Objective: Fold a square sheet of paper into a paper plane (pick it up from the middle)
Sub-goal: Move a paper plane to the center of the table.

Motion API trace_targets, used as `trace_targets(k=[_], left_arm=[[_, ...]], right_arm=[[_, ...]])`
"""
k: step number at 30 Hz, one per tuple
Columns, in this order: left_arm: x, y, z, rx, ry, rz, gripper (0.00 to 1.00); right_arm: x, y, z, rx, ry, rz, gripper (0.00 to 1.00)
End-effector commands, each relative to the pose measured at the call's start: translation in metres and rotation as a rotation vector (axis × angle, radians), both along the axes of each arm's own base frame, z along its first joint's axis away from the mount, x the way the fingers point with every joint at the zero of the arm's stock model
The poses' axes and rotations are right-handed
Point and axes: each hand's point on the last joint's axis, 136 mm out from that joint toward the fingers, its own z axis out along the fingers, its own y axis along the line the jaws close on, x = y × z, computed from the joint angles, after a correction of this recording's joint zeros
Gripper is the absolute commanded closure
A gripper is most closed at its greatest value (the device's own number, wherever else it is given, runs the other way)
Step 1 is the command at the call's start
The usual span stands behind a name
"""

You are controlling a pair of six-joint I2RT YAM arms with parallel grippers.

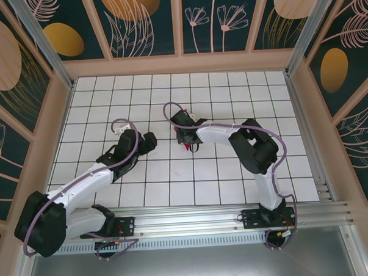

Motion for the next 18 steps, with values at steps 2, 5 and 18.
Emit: trace_targets(k=[2,5,18], left_arm=[[-0.001,0.005,-0.004,0.012,0.010,0.015,0.01],[0.000,0.006,0.000,0.012,-0.003,0.023,0.01],[0.019,0.030,0.049,0.129,-0.132,0.110,0.01]], right_arm=[[-0.007,-0.003,-0.004,-0.041,0.037,-0.010,0.80],[-0.003,0.003,0.022,-0.014,-0.001,-0.004,0.74],[0.012,-0.039,0.160,0.066,-0.292,-0.097,0.32]])
